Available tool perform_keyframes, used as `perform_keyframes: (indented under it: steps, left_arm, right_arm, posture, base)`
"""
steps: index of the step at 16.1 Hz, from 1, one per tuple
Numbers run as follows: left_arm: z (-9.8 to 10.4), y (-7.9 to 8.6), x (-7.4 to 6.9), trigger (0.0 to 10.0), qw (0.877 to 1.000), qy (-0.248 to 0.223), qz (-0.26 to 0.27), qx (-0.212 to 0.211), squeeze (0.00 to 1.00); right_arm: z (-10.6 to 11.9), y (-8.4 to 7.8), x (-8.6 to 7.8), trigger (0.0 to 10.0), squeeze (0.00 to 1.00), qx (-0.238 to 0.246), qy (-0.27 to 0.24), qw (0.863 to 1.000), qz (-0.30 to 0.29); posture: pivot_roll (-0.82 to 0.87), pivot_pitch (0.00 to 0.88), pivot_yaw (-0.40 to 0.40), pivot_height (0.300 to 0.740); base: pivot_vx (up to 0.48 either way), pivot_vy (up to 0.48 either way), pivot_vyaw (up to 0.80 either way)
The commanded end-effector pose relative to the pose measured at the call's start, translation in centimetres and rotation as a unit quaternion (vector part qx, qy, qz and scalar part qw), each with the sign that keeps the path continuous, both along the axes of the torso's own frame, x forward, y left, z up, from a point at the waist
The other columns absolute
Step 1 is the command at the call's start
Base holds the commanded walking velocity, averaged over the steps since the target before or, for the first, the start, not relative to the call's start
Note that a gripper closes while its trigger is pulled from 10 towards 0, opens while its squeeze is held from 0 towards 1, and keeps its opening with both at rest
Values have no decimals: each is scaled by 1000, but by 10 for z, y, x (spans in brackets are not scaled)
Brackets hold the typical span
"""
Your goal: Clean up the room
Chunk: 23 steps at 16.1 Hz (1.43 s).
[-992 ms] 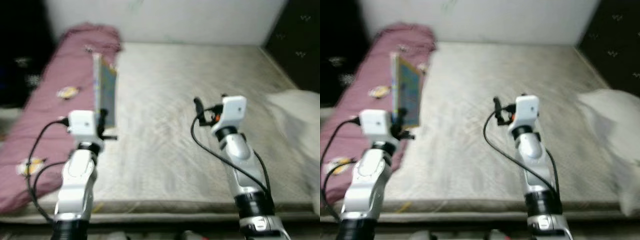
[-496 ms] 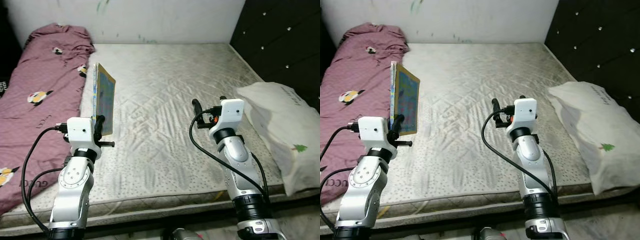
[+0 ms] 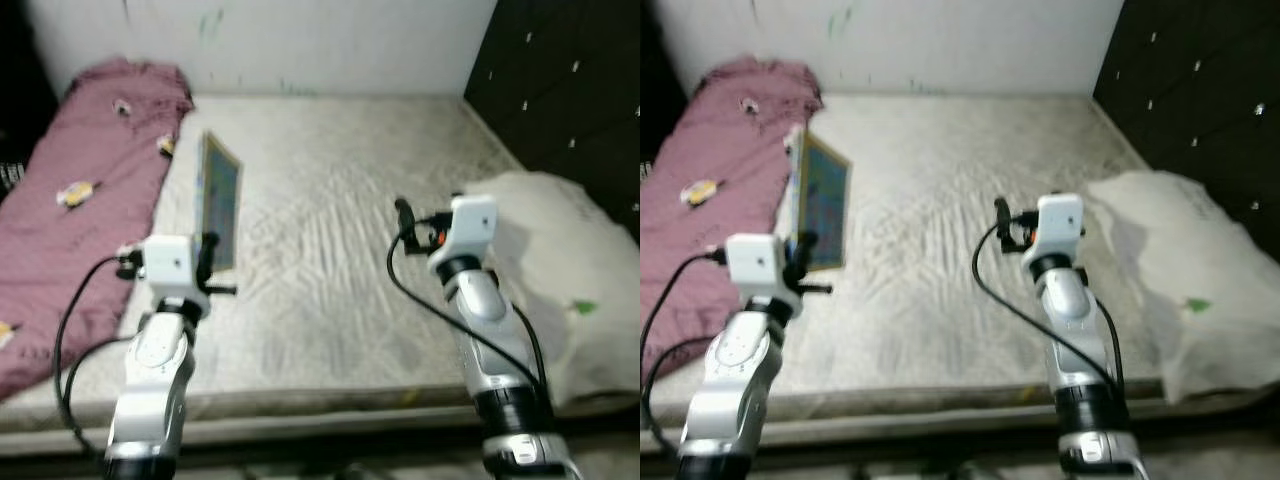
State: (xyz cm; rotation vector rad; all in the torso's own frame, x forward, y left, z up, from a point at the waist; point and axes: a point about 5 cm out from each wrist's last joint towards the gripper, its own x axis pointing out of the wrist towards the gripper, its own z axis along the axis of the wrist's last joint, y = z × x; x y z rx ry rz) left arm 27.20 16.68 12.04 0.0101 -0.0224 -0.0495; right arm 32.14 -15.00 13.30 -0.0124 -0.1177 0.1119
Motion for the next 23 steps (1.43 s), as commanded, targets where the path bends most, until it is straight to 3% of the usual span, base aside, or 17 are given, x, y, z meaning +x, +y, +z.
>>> perform_keyframes:
  steps: [1, 7, 14, 23]
  left_arm:
    - [10, 3, 3, 10000, 1000, -24, 6, 3, 0]
    - [11, 3, 4, 10000, 1000, -26, 4, 3, 0]
    - [15, 1, 4, 10000, 999, -45, -14, -14, 0]
    - [15, 0, 4, 10000, 999, -47, -17, -18, 0]
  right_arm:
    - [3, 2, 1, 10000, 0, 0, -5, 1000, 4]
    - [0, -3, 0, 10000, 0, -15, -5, 1000, 5]
    - [1, 1, -1, 10000, 0, -36, -15, 999, 19]
    - [2, -1, 0, 10000, 0, -38, -17, 999, 16]
  posture:
    - [13, 0, -28, 740]
    - [8, 0, -26, 740]
    - [6, 0, -28, 740]
    - [2, 0, -26, 740]
  base:
    - [0, -322, 0]
    - [0, -323, 0]
    - [0, 0, 0]
    - [341, 0, 0]
